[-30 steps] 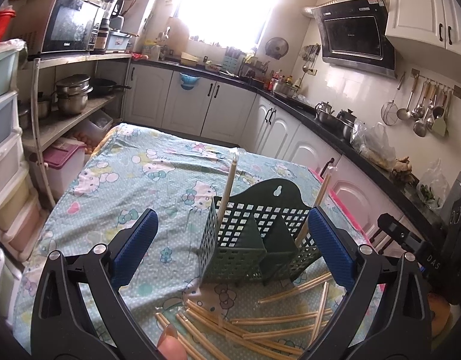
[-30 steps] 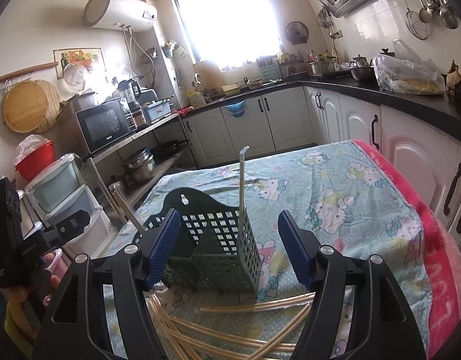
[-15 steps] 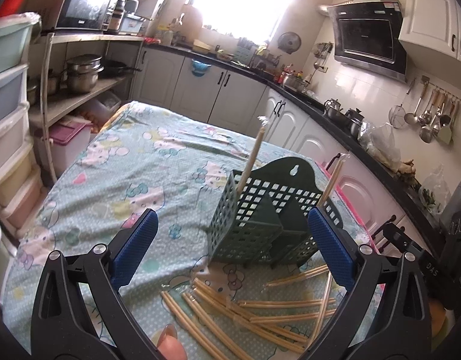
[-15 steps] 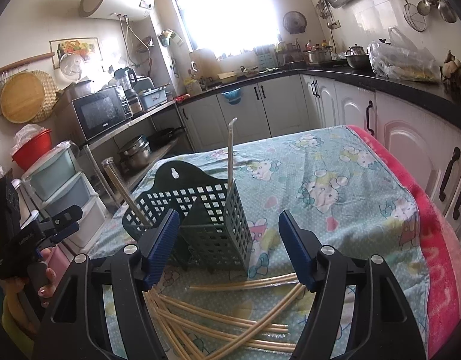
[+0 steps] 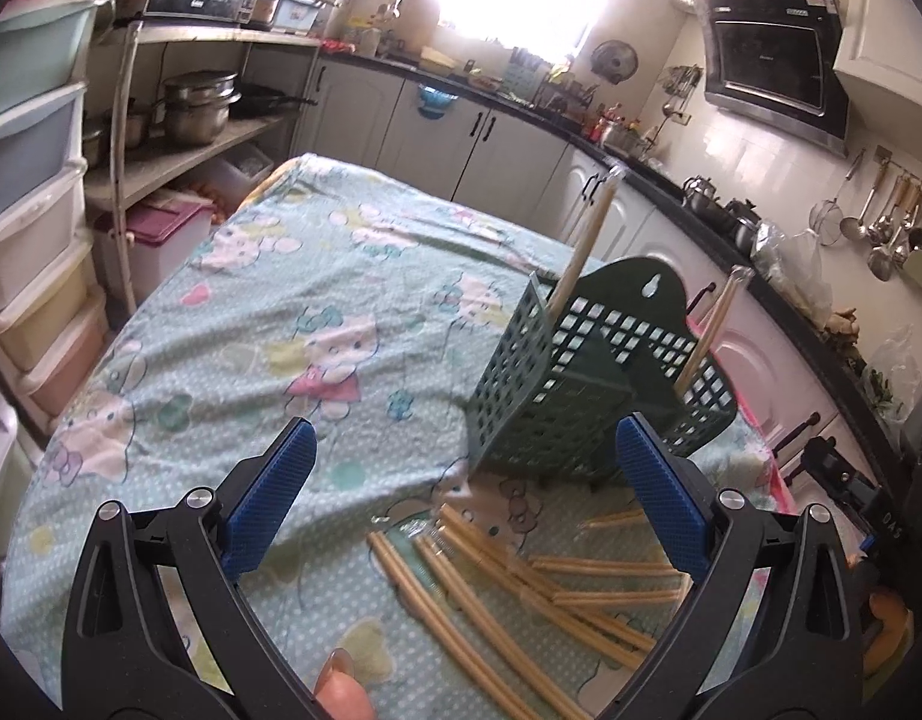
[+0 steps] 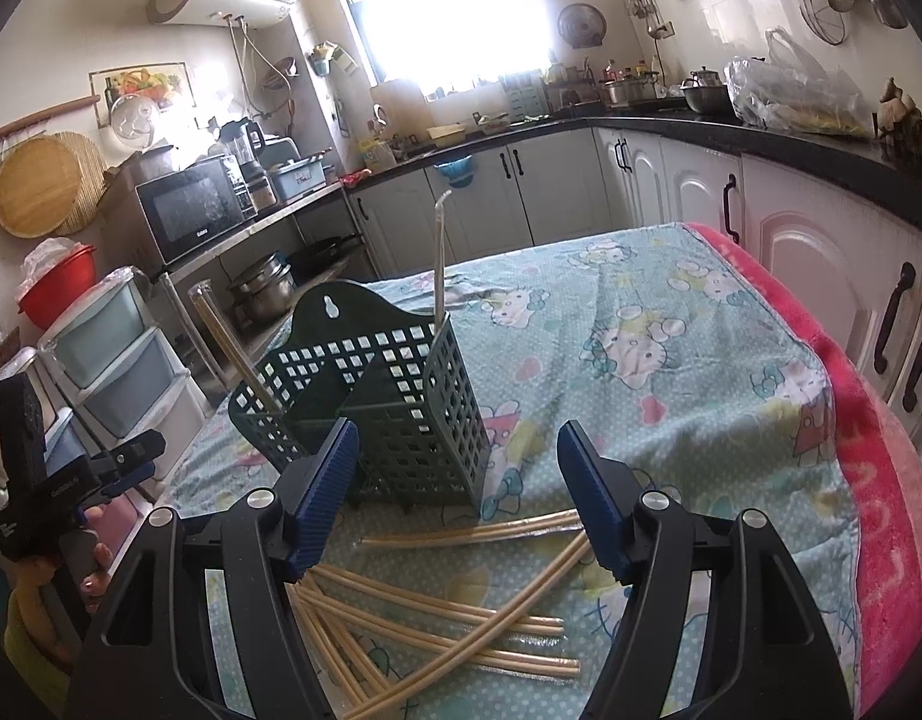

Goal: Organize utensils
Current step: 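Lower the left tool to the chopstick pile and grasp another chopstick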

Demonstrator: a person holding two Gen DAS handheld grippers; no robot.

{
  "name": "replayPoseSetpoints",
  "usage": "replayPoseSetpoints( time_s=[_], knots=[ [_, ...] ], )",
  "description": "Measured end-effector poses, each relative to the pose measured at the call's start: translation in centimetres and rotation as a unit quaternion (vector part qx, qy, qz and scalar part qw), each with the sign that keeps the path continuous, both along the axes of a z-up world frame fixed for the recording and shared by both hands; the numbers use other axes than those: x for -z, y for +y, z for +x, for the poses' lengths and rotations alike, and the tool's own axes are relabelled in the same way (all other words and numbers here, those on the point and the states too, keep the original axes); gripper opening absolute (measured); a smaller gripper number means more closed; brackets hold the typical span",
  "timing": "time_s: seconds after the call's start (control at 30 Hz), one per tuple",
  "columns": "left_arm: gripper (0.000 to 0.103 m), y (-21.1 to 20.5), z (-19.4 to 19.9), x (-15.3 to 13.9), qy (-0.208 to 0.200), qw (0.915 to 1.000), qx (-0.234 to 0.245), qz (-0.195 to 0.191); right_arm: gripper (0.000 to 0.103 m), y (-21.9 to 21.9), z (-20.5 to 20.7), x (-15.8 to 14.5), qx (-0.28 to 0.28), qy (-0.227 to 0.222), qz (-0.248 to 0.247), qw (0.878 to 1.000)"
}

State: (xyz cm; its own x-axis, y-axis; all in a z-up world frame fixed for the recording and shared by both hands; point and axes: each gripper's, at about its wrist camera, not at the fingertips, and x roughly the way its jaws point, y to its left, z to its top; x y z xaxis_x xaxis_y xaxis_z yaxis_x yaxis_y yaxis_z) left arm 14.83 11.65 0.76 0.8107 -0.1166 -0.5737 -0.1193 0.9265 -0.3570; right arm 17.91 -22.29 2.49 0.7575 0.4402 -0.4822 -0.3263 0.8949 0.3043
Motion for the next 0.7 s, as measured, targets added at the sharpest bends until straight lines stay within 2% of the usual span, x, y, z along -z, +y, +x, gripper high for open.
replayPoseSetpoints(
  time_s=[0.17, 0.4, 0.53, 0.7],
  knots=[
    [0.092, 0.1, -0.1, 1.4, 0.022, 0.9997, -0.002, -0.004, 0.066, -0.3, -0.1, 0.8, 0.002, 0.009, -0.001, 1.000],
    [0.073, -0.3, 0.1, 3.7, 0.059, 0.9981, 0.009, -0.013, 0.066, -1.1, 0.0, 2.3, 0.010, 0.033, -0.002, 0.999],
    [0.068, -0.5, 0.2, 5.0, 0.080, 0.9964, 0.013, -0.023, 0.066, -1.2, 0.1, 3.2, 0.012, 0.051, -0.004, 0.999],
    [0.055, -0.4, 0.2, 6.3, 0.101, 0.9942, 0.011, -0.036, 0.066, -1.7, 0.6, 4.5, 0.018, 0.073, 0.002, 0.997]
  ],
)
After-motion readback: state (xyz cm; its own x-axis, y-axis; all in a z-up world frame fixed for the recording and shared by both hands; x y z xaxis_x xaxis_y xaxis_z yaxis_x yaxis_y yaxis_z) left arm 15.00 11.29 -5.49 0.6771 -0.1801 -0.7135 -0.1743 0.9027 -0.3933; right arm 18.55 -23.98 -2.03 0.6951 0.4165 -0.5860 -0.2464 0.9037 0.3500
